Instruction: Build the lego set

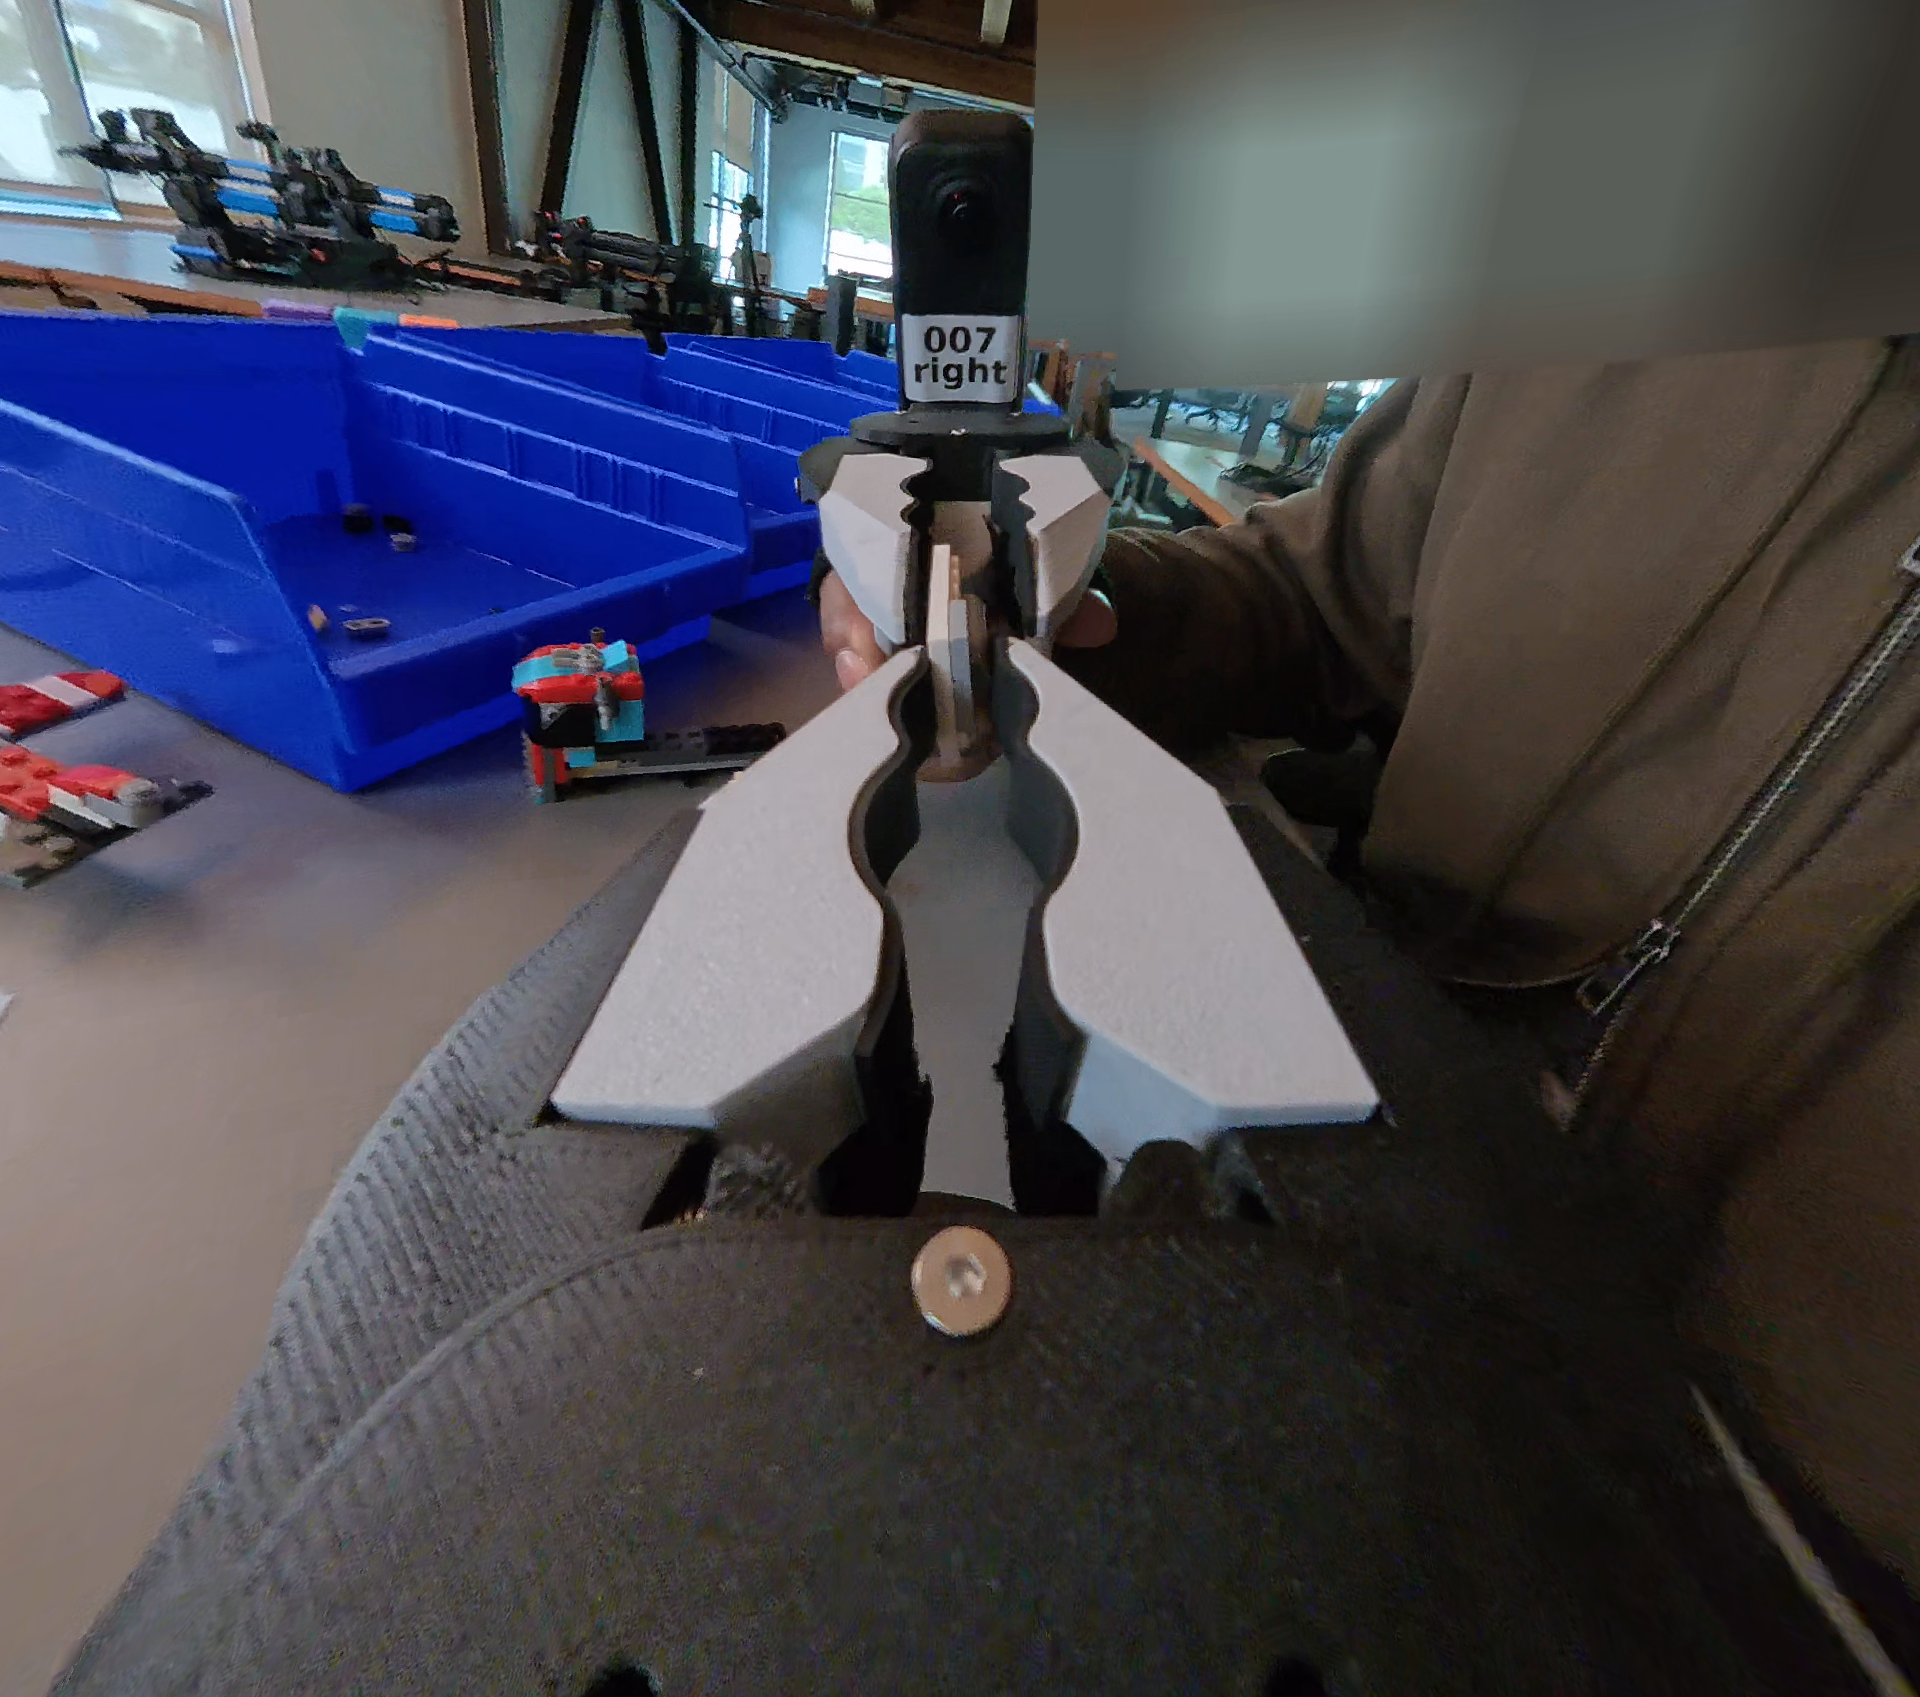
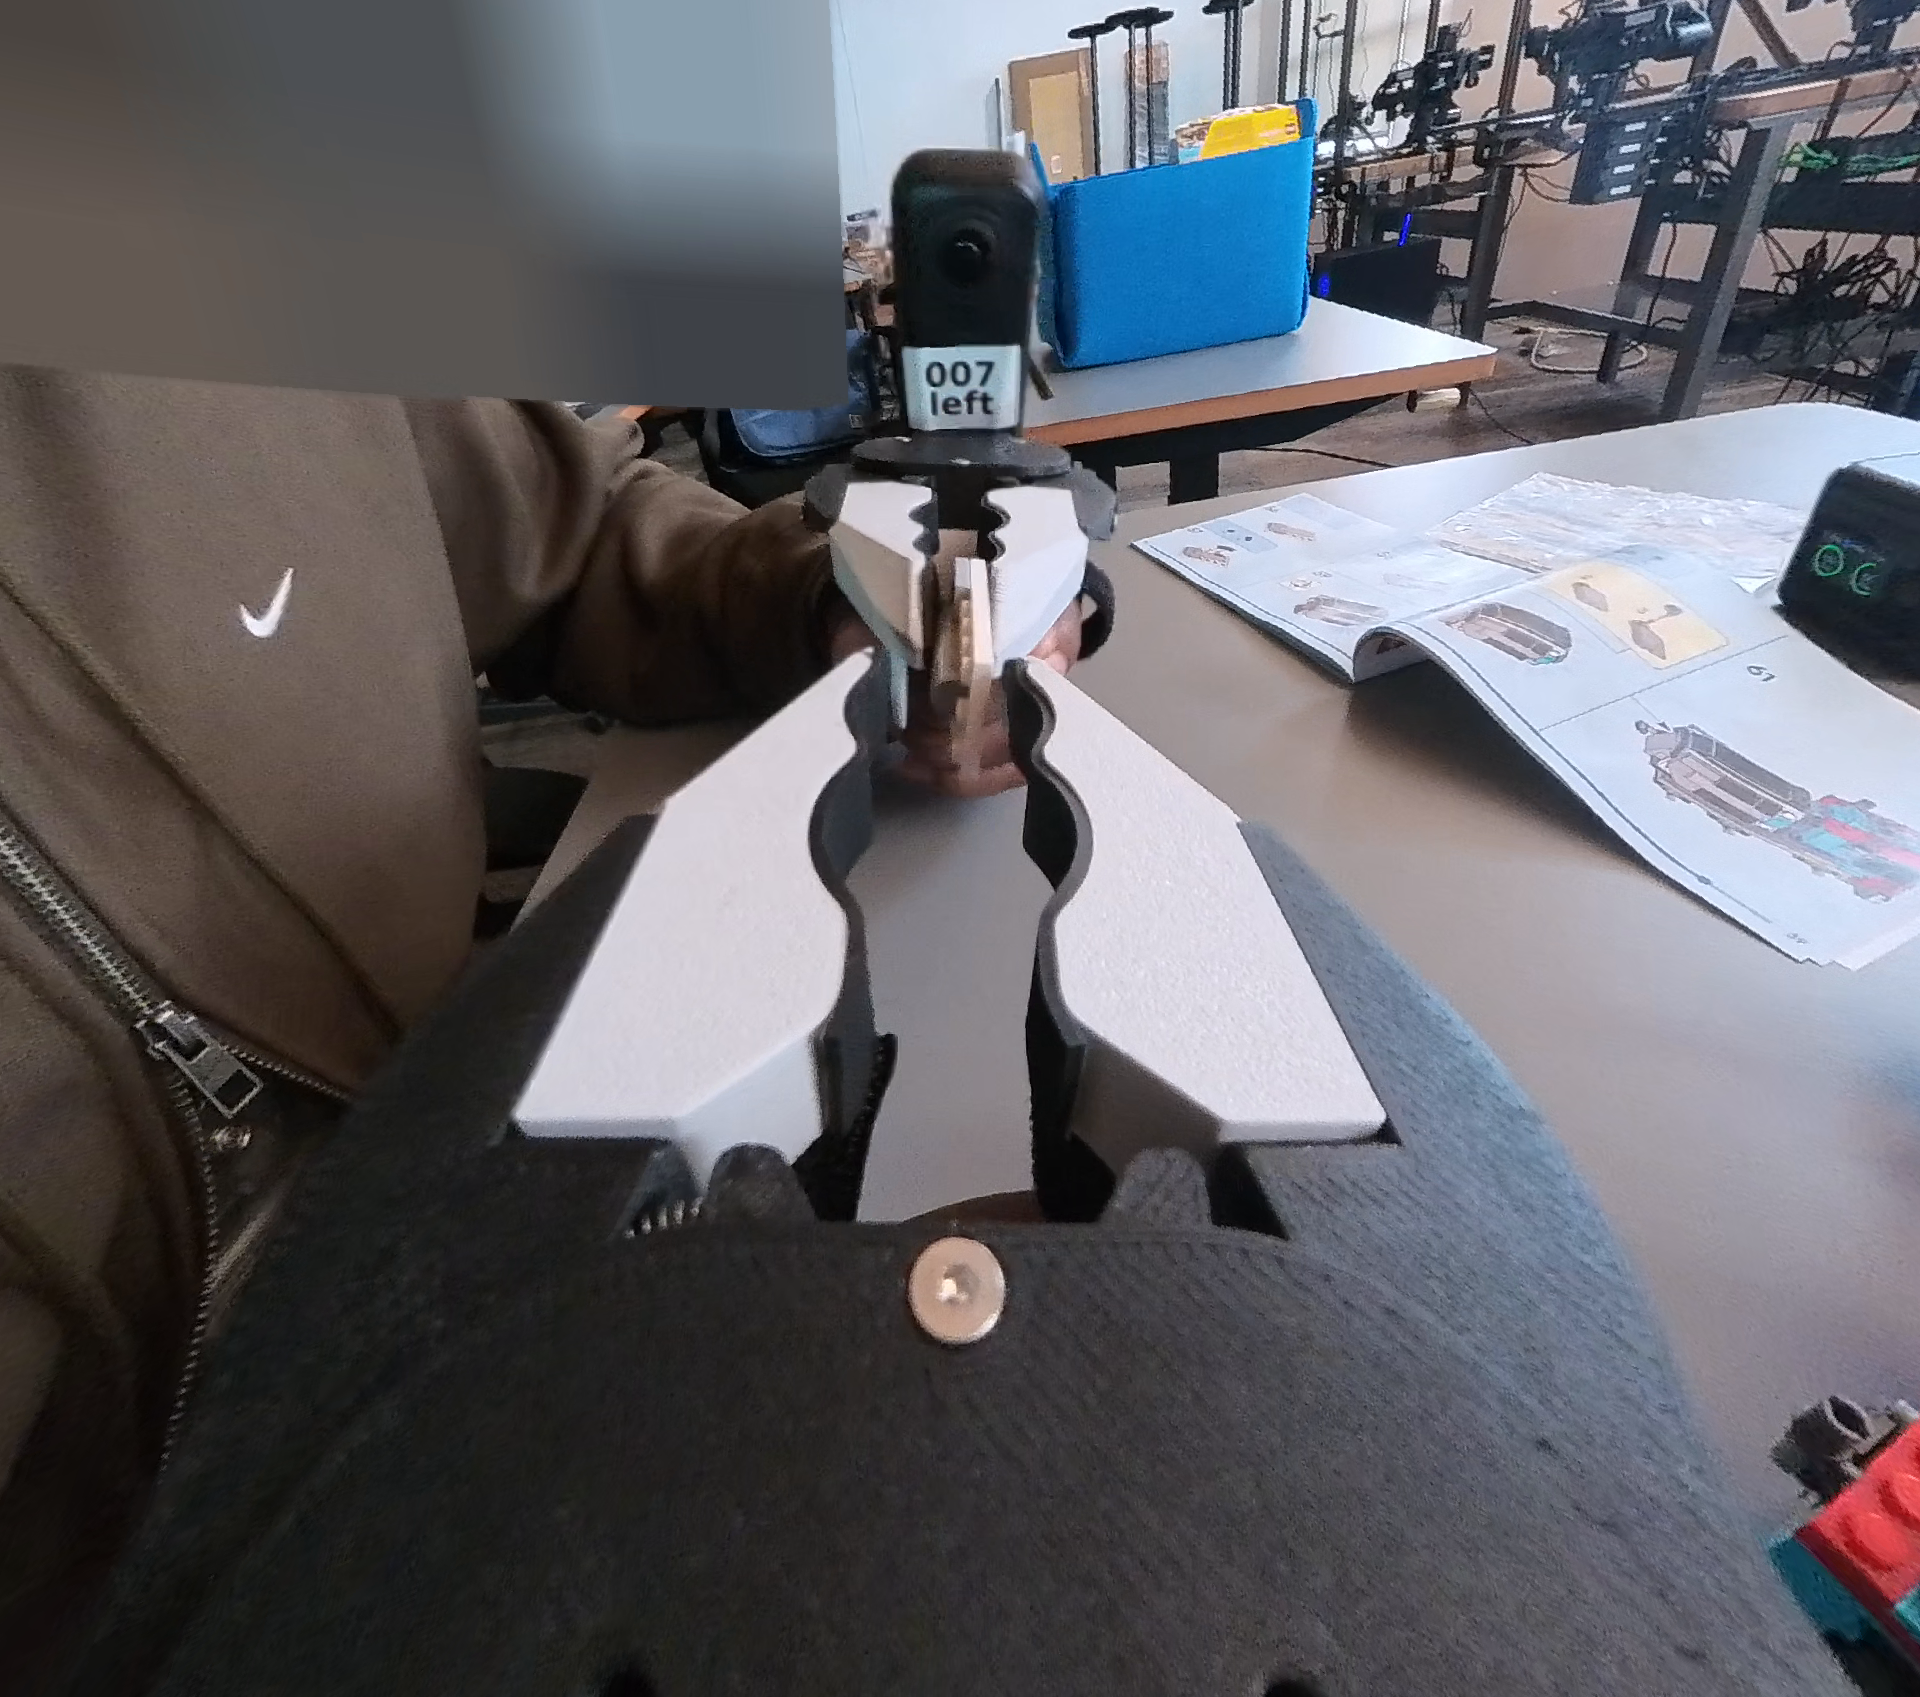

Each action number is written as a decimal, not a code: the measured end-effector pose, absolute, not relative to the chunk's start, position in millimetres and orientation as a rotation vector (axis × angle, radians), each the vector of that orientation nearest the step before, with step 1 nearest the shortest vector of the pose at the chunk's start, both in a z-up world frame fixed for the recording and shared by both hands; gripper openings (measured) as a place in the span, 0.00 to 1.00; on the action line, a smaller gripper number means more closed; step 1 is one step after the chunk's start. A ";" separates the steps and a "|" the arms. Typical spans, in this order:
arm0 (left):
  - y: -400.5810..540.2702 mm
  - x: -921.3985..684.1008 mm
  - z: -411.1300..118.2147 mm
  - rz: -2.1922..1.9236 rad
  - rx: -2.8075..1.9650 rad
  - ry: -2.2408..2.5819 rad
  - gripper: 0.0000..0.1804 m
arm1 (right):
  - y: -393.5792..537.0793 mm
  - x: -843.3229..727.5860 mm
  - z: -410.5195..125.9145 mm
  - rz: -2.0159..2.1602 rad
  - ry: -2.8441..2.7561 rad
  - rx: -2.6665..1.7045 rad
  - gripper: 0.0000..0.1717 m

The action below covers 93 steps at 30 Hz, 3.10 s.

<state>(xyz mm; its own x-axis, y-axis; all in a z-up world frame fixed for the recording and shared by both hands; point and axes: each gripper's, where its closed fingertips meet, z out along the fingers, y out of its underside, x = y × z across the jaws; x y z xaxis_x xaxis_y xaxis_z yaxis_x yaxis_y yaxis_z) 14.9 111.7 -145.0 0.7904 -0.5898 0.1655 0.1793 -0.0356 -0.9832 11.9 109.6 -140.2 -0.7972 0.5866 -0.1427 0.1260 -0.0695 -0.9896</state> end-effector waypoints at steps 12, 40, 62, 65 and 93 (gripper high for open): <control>103.7 29.5 -145.7 -0.352 -1.444 0.595 0.06 | 98.2 23.9 -141.7 1.852 -1.915 -0.586 0.06; 107.3 19.4 -152.6 -0.382 -1.498 0.540 0.06 | 112.8 11.1 -150.4 1.835 -1.884 -0.743 0.22; 112.9 -42.9 -150.9 -0.561 -1.507 0.144 0.06 | 141.1 -6.4 -158.0 1.823 -1.764 -0.999 0.14; 115.5 -41.0 -158.8 -0.617 -1.567 0.117 0.06 | 144.8 -7.5 -156.2 1.806 -1.739 -1.013 0.14; 115.4 -43.5 -248.3 -0.882 -2.101 -0.386 0.06 | 144.3 -15.6 -169.2 1.802 -1.743 -1.102 0.13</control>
<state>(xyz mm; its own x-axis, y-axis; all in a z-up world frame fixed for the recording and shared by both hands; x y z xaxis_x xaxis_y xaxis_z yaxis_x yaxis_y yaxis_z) -43.5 115.4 -248.3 0.7094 -0.0273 0.7042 0.5360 -0.6279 -0.5643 -15.6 144.3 -169.2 -0.6090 0.7496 -0.2590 0.2337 -0.1425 -0.9618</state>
